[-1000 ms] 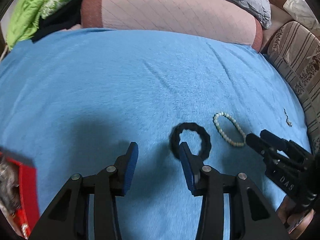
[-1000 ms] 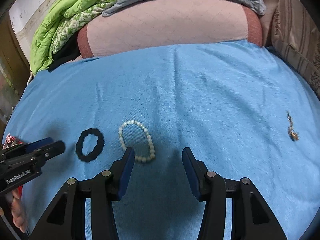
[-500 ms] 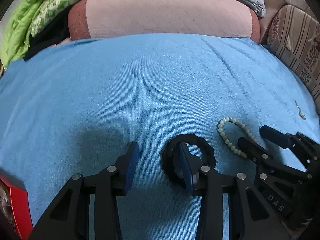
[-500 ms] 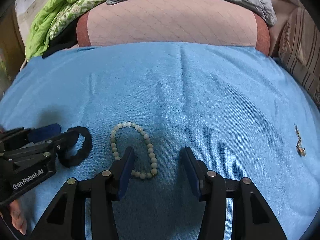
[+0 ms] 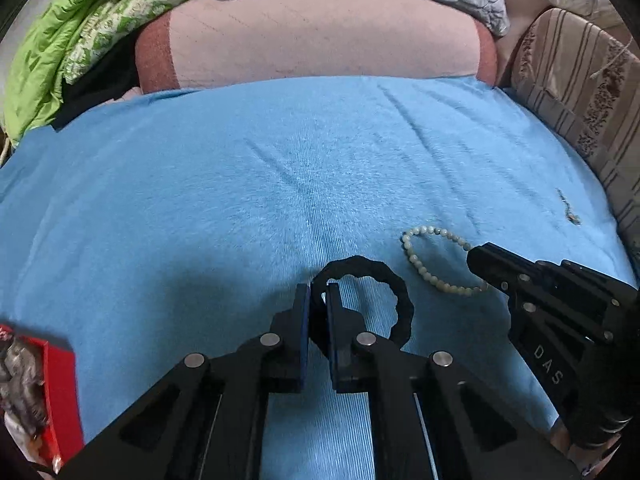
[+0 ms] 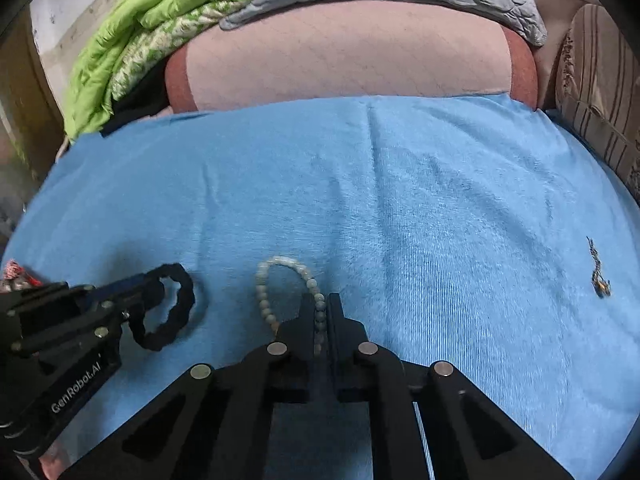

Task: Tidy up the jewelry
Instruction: 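Lift the wavy hair tie and jade bracelet and carry them to the red tray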

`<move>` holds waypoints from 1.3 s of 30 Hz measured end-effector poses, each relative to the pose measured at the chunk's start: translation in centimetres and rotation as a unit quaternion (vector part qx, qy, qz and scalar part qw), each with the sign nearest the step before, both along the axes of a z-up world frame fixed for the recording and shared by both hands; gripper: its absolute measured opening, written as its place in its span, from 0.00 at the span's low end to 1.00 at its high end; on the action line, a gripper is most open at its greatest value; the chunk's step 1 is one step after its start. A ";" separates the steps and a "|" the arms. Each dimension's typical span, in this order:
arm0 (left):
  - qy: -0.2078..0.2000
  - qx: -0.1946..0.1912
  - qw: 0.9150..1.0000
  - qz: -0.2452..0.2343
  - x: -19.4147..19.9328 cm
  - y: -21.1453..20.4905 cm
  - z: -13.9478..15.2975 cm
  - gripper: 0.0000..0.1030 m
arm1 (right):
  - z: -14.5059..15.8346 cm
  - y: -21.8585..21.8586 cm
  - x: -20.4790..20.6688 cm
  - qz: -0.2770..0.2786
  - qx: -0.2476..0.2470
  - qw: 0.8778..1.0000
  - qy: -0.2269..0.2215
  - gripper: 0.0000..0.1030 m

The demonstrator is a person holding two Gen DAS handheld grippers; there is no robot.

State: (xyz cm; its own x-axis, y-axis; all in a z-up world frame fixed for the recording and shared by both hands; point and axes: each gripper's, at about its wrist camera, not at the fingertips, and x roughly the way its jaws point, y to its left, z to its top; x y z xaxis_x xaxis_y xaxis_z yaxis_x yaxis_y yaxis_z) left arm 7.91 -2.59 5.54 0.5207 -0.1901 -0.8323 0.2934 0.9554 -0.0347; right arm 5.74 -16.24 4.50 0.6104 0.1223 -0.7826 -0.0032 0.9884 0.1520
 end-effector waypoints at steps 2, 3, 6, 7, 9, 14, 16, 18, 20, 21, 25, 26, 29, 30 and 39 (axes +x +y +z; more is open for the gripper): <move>-0.005 -0.005 1.000 0.000 -1.0 0.5 1.0 0.07 | 1.0 0.4 -0.9 0.004 0.004 1.000 -0.008 0.07; -0.006 -0.008 1.000 0.000 -1.4 0.7 1.4 0.07 | 1.8 0.8 -1.7 0.006 0.004 1.000 -0.015 0.07; -0.018 -0.011 1.000 0.002 -3.7 1.4 3.0 0.07 | 3.4 1.5 -3.4 0.012 0.003 1.000 -0.028 0.07; -0.022 -0.012 1.000 0.003 -4.5 1.7 3.4 0.07 | 3.9 1.7 -3.9 0.013 0.004 0.999 -0.031 0.07; -0.027 -0.015 1.000 0.004 -5.7 2.2 4.2 0.07 | 4.8 2.1 -5.4 0.016 0.006 0.999 -0.037 0.07; -0.046 -0.029 0.998 0.020 -9.7 4.0 6.4 0.07 | 6.3 3.4 -9.0 0.021 0.005 0.999 -0.048 0.07; -0.052 -0.031 0.998 0.025 -10.9 4.6 6.9 0.07 | 6.7 4.1 -10.7 0.023 0.007 0.999 -0.049 0.07; -0.058 -0.029 0.998 0.027 -12.3 5.1 7.3 0.07 | 7.0 4.7 -12.0 0.025 0.005 0.998 -0.050 0.07; -0.065 -0.024 0.997 0.029 -13.9 5.7 7.8 0.07 | 7.3 5.4 -13.5 0.028 0.003 0.998 -0.049 0.07; -0.068 -0.021 0.997 0.031 -14.6 5.9 8.0 0.07 | 7.4 5.8 -14.1 0.030 0.003 0.998 -0.049 0.07; -0.077 -0.018 0.996 0.040 -17.3 7.4 8.6 0.07 | 8.0 7.2 -16.7 0.040 0.002 0.998 -0.049 0.07; -0.078 -0.018 0.996 0.042 -17.9 7.7 8.7 0.07 | 8.0 7.5 -17.1 0.041 0.003 0.998 -0.050 0.07; -0.085 -0.015 0.995 0.053 -19.6 8.7 9.1 0.07 | 8.4 8.7 -18.8 0.051 0.002 0.997 -0.052 0.07; -0.086 -0.015 0.995 0.056 -20.1 9.1 9.2 0.07 | 8.6 9.2 -19.4 0.056 0.001 0.997 -0.053 0.07; -0.097 -0.010 0.991 0.088 -23.5 12.4 10.0 0.07 | 9.7 13.0 -22.8 0.088 -0.005 0.994 -0.063 0.07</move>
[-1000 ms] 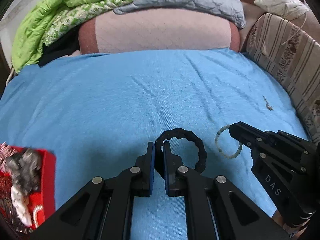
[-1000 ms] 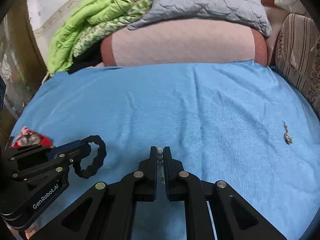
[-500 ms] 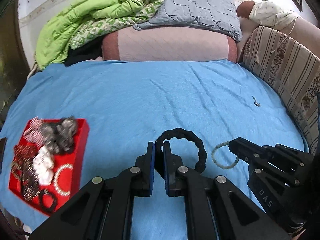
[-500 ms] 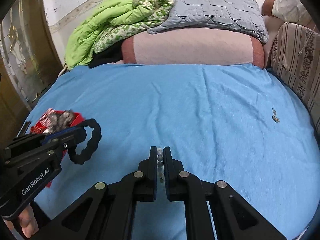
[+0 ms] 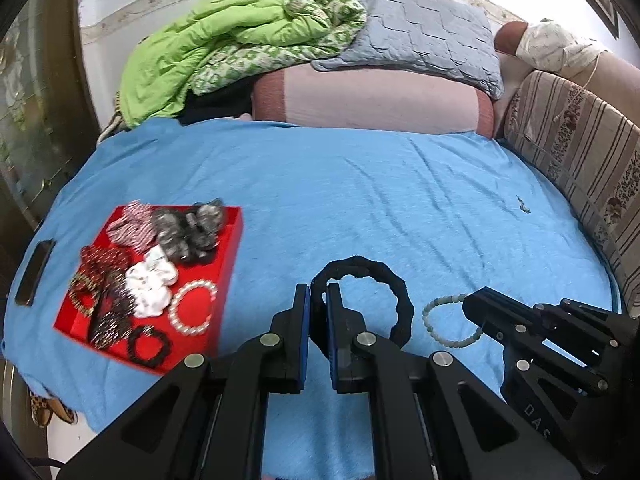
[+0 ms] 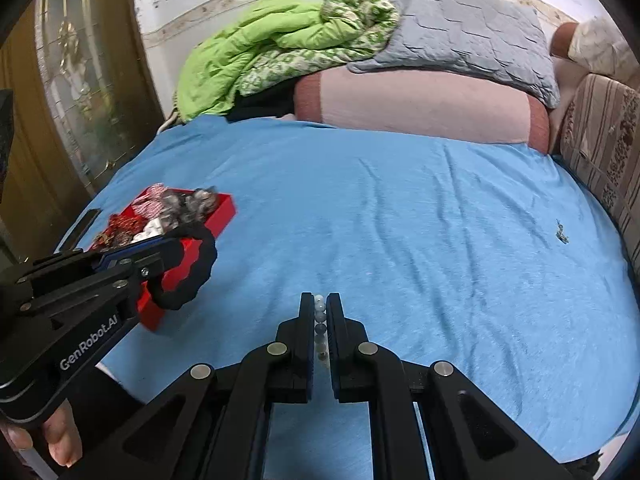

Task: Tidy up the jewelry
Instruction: 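Lift the wavy hair tie and jade bracelet and carry them to the red tray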

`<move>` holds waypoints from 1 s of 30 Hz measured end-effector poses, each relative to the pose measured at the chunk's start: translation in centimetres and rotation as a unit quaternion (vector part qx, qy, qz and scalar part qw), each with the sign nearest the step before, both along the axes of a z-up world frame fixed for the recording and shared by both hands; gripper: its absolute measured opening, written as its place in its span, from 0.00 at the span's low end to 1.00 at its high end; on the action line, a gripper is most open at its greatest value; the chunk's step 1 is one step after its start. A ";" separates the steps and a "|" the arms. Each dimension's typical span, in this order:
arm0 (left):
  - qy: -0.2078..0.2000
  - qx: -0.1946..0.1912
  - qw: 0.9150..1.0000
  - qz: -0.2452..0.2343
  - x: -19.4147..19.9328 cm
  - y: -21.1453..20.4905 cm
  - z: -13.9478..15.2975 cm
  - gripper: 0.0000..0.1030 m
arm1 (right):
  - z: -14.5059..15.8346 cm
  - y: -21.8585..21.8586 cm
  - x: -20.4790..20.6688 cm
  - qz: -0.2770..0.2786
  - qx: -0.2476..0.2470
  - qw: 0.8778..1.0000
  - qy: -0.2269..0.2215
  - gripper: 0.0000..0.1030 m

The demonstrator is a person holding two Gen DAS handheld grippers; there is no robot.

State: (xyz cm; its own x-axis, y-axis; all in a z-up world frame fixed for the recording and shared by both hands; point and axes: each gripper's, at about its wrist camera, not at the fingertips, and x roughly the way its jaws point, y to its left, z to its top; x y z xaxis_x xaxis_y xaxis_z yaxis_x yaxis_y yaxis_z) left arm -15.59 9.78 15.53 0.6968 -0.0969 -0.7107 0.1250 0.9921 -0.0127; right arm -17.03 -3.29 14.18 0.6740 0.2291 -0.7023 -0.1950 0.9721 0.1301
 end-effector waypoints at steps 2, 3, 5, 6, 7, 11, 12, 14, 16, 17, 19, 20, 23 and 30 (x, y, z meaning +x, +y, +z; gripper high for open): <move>0.000 -0.001 1.000 0.007 -0.6 0.8 0.0 0.07 | 0.2 0.8 -0.5 0.007 -0.001 1.000 -0.002 0.07; 0.001 -0.002 1.000 0.011 -0.9 1.2 -0.1 0.07 | 0.3 1.3 -0.8 0.012 -0.003 1.000 -0.003 0.07; 0.003 -0.002 1.000 0.019 -1.3 2.0 -0.2 0.07 | 0.4 2.2 -1.3 0.021 -0.004 1.000 -0.005 0.07; 0.003 -0.002 1.000 0.024 -1.5 2.4 -0.2 0.07 | 0.5 2.5 -1.5 0.025 -0.005 1.000 -0.005 0.07; 0.004 -0.001 1.000 0.031 -1.7 3.0 -0.3 0.07 | 0.6 3.0 -1.7 0.030 -0.005 1.000 -0.006 0.07; 0.007 -0.001 0.999 0.049 -2.2 4.9 -0.6 0.07 | 0.8 4.5 -2.2 0.047 -0.008 0.999 -0.009 0.07; 0.007 -0.001 0.999 0.052 -2.3 5.2 -0.7 0.07 | 0.8 4.9 -2.3 0.052 -0.009 0.999 -0.010 0.07; 0.008 -0.002 0.998 0.061 -2.5 6.1 -0.8 0.07 | 1.0 5.8 -2.4 0.061 -0.011 0.998 -0.012 0.07; 0.010 -0.002 0.998 0.070 -2.6 7.1 -0.9 0.07 | 1.2 6.6 -2.5 0.069 -0.013 0.997 -0.013 0.07; 0.011 -0.003 0.997 0.073 -2.6 7.5 -0.9 0.07 | 1.3 6.9 -2.6 0.071 -0.014 0.997 -0.014 0.07; 0.011 -0.006 0.997 0.082 -2.8 8.6 -1.0 0.07 | 1.5 7.7 -2.5 0.079 -0.017 0.997 -0.016 0.07; 0.011 -0.006 0.996 0.084 -2.7 8.9 -1.0 0.07 | 1.7 8.3 -2.4 0.084 -0.018 0.996 -0.017 0.07; 0.011 -0.006 0.996 0.093 -2.8 10.0 -1.1 0.07 | 2.0 9.5 -2.2 0.095 -0.021 0.995 -0.020 0.07; 0.008 -0.004 0.994 0.109 -2.8 13.1 -1.5 0.07 | 2.4 13.3 -1.9 0.133 -0.032 0.990 -0.026 0.07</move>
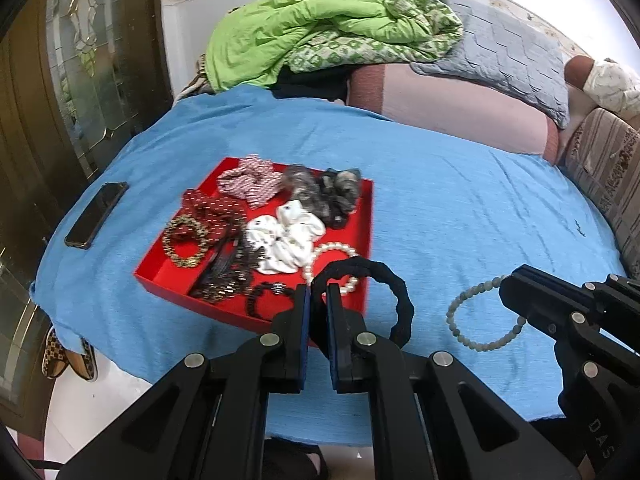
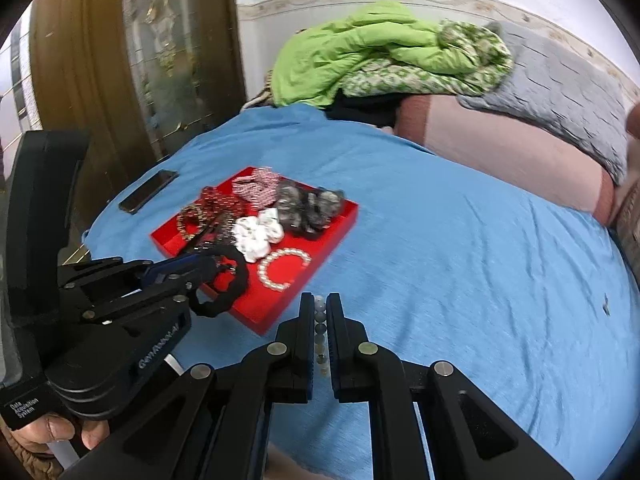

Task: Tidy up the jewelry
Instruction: 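Lift the wavy hair tie and jade bracelet and carry them to the red tray, then lower both items into the red tray and open both grippers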

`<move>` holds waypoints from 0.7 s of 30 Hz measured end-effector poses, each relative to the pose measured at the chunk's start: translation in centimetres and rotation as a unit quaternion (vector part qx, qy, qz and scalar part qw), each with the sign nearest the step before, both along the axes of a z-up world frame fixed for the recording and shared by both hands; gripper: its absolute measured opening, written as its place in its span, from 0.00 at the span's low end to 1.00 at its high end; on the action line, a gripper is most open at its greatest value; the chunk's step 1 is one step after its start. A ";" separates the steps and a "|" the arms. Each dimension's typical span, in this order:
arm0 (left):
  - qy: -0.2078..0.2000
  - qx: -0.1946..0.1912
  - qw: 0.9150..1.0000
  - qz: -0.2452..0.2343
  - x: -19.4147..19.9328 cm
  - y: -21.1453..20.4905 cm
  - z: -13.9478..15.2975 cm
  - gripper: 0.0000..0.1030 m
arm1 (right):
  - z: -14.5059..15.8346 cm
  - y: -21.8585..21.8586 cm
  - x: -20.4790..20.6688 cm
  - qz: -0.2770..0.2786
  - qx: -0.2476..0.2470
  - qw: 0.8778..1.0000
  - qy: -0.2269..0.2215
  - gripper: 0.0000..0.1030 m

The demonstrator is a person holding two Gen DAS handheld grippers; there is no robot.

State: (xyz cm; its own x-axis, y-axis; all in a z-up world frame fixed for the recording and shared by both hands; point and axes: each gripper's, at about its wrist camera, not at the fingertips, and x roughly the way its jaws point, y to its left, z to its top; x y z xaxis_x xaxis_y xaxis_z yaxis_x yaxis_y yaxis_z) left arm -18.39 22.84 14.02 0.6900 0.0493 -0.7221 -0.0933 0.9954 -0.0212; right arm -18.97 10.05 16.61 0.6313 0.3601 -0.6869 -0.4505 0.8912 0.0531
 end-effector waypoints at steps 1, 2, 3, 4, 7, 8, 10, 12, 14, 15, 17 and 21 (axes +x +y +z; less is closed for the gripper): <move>0.000 0.000 1.000 0.004 0.0 0.6 -0.1 0.07 | 0.0 0.6 0.1 0.006 -0.001 1.000 0.000 0.07; 0.000 -0.001 1.000 0.008 0.0 1.1 -0.1 0.07 | 0.0 1.2 0.2 0.012 -0.002 1.000 0.000 0.07; -0.001 -0.003 1.000 0.014 0.1 1.8 -0.1 0.07 | 0.1 1.6 0.2 0.016 -0.003 1.000 0.000 0.07; -0.001 -0.004 1.000 0.017 0.1 2.3 -0.2 0.07 | 0.1 2.1 0.3 0.021 -0.004 1.000 -0.001 0.07; 0.002 -0.006 1.000 0.029 0.3 4.0 -0.4 0.07 | 0.2 3.4 0.9 0.033 -0.002 0.999 0.001 0.07; 0.003 -0.005 0.999 0.032 0.4 4.5 -0.5 0.07 | 0.2 3.6 1.0 0.035 -0.001 0.999 0.002 0.07; 0.003 -0.001 0.999 0.039 0.7 5.5 -0.6 0.07 | 0.3 4.3 1.4 0.041 0.001 0.999 0.003 0.07; 0.003 0.004 0.999 0.042 0.9 6.3 -0.6 0.07 | 0.3 5.1 1.8 0.047 0.001 0.999 0.003 0.07; 0.002 0.009 0.999 0.042 1.2 6.8 -0.6 0.07 | 0.2 5.8 2.1 0.051 0.001 0.999 0.003 0.07; 0.002 0.011 0.999 0.042 1.3 7.1 -0.6 0.07 | 0.1 6.3 2.3 0.054 0.001 0.999 0.003 0.07; 0.001 0.017 0.999 0.041 1.6 7.5 -0.6 0.07 | -0.1 7.1 2.6 0.056 0.002 0.998 0.006 0.07; 0.002 0.020 0.999 0.035 2.4 8.6 -0.8 0.07 | -0.5 8.4 3.3 0.059 0.006 0.998 0.011 0.07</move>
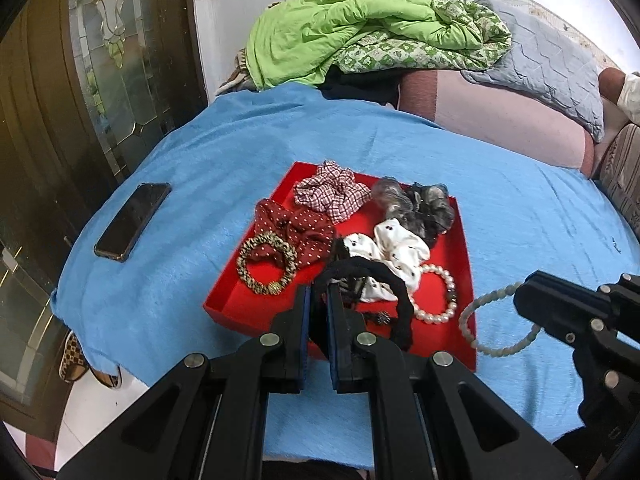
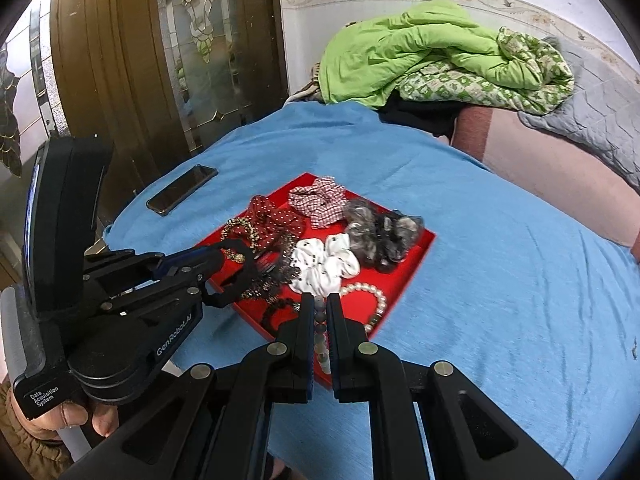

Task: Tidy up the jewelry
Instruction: 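Lower both items into the red tray and open both grippers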

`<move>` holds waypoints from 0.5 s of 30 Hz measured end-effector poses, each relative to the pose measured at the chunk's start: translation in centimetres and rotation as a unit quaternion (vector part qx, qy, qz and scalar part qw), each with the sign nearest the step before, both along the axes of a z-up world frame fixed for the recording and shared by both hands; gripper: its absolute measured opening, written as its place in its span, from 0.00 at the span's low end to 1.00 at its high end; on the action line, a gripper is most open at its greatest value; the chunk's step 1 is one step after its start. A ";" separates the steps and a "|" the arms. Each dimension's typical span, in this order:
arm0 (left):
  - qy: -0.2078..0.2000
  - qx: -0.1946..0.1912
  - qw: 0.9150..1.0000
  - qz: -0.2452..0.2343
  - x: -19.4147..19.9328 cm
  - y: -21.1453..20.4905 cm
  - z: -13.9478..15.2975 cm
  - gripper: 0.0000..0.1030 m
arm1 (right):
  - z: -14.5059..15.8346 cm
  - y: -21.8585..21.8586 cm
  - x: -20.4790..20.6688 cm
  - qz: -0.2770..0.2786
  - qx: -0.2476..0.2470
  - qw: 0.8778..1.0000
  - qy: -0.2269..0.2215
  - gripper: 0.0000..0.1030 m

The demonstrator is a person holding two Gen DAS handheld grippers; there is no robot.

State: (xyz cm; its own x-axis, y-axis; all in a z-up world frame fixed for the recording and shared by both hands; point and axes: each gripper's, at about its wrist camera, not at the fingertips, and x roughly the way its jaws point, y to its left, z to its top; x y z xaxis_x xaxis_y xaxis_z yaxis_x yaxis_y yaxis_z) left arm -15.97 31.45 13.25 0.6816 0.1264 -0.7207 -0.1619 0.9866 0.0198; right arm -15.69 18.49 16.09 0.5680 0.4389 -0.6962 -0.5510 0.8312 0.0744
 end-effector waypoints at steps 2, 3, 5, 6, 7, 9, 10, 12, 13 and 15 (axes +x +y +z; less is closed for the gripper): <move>0.002 0.001 1.000 -0.003 0.5 0.6 -0.2 0.07 | -0.2 0.6 0.2 0.002 0.000 1.000 0.002 0.07; 0.004 0.003 1.000 -0.005 0.9 0.9 -0.4 0.07 | -0.4 0.9 0.4 0.003 0.001 1.000 0.003 0.07; 0.007 0.006 1.000 -0.006 1.4 1.5 -0.6 0.07 | -0.7 1.3 0.7 0.005 0.002 1.000 0.005 0.07; 0.009 0.008 1.000 -0.005 1.7 1.9 -0.8 0.07 | -0.8 1.6 0.9 0.006 0.004 1.000 0.007 0.07; 0.012 0.011 1.000 -0.003 2.0 2.3 -1.0 0.07 | -0.9 1.8 1.2 0.007 0.007 1.000 0.010 0.07; 0.014 0.015 1.000 0.001 2.5 3.0 -1.2 0.07 | -1.1 2.1 1.5 0.008 0.011 1.000 0.014 0.07; 0.015 0.015 1.000 0.001 2.7 3.5 -1.2 0.07 | -1.2 2.3 1.7 0.009 0.012 1.000 0.015 0.07; 0.014 0.011 1.000 0.001 3.0 4.1 -1.2 0.07 | -1.4 2.6 2.1 0.011 0.015 1.000 0.018 0.07; 0.013 0.009 1.000 0.000 3.2 4.4 -1.2 0.07 | -1.4 2.8 2.3 0.012 0.015 1.000 0.019 0.07; 0.010 -0.003 1.000 -0.004 3.5 4.9 -1.0 0.07 | -1.5 3.4 2.6 0.016 0.016 1.000 0.020 0.07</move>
State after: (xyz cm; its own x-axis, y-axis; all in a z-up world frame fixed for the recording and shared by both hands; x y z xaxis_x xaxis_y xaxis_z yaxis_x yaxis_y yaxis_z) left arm -12.44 36.31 12.24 0.6676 0.1166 -0.7353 -0.1528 0.9881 0.0180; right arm -13.09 21.86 14.60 0.5257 0.4789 -0.7031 -0.5740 0.8096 0.1223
